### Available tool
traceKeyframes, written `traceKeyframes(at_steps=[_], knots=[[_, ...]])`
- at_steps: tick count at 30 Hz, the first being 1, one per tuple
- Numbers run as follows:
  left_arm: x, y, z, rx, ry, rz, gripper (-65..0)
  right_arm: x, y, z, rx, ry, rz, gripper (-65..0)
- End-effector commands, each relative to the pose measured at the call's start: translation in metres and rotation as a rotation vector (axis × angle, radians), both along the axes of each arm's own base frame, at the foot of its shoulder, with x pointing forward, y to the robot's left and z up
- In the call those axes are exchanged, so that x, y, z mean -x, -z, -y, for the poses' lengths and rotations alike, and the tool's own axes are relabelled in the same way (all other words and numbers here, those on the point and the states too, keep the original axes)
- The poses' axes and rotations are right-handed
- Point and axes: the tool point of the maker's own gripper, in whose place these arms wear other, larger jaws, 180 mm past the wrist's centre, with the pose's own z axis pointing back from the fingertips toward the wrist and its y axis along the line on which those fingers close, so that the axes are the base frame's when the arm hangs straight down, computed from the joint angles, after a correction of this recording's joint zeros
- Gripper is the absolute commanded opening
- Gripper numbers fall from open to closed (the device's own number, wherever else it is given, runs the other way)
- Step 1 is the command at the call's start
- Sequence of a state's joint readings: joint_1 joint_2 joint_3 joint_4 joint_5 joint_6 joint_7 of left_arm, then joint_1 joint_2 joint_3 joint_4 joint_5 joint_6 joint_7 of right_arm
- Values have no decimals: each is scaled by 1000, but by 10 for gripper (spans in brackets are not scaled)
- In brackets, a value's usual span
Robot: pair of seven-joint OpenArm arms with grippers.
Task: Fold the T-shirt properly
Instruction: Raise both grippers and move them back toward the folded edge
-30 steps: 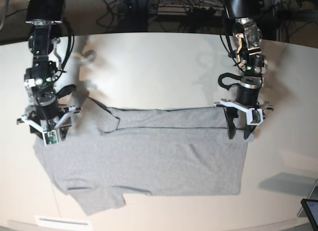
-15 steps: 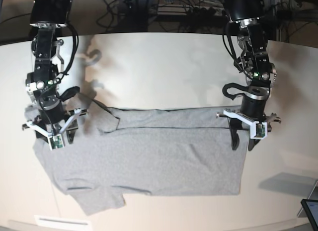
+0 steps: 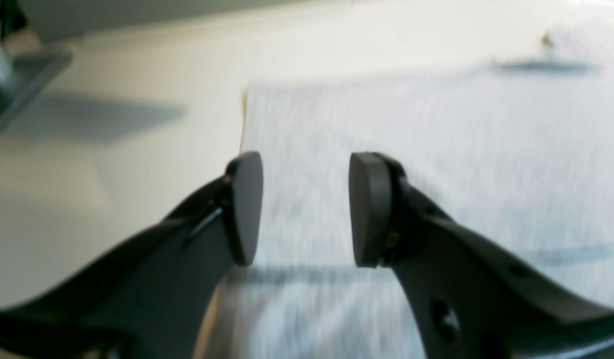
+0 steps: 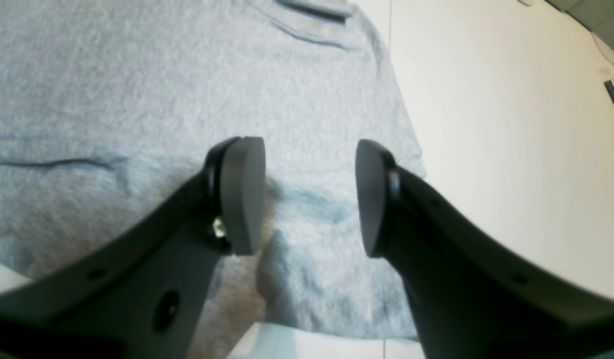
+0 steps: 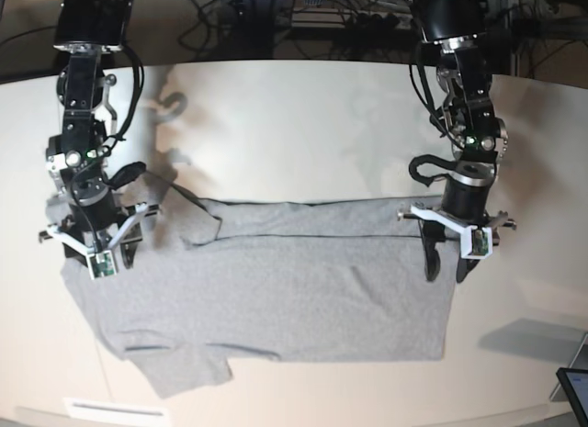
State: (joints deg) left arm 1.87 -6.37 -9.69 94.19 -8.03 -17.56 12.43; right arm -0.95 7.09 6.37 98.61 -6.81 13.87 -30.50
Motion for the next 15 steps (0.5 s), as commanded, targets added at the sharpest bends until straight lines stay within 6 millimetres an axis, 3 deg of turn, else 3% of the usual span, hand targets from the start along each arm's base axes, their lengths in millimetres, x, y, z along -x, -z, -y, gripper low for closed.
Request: traceKeyframes(at_steps=[1,5,15], knots=[[-5,-9,-4,0,-5,39,-380,-7,-9,3,1,3,36,-366],[-8,12,-9,23,-16,1,-378,-5,9,6,-6,12,-13,-363],[-5,58,-18,56,-43,-112,-378,-3,29,48,-20,123,-68,-357]])
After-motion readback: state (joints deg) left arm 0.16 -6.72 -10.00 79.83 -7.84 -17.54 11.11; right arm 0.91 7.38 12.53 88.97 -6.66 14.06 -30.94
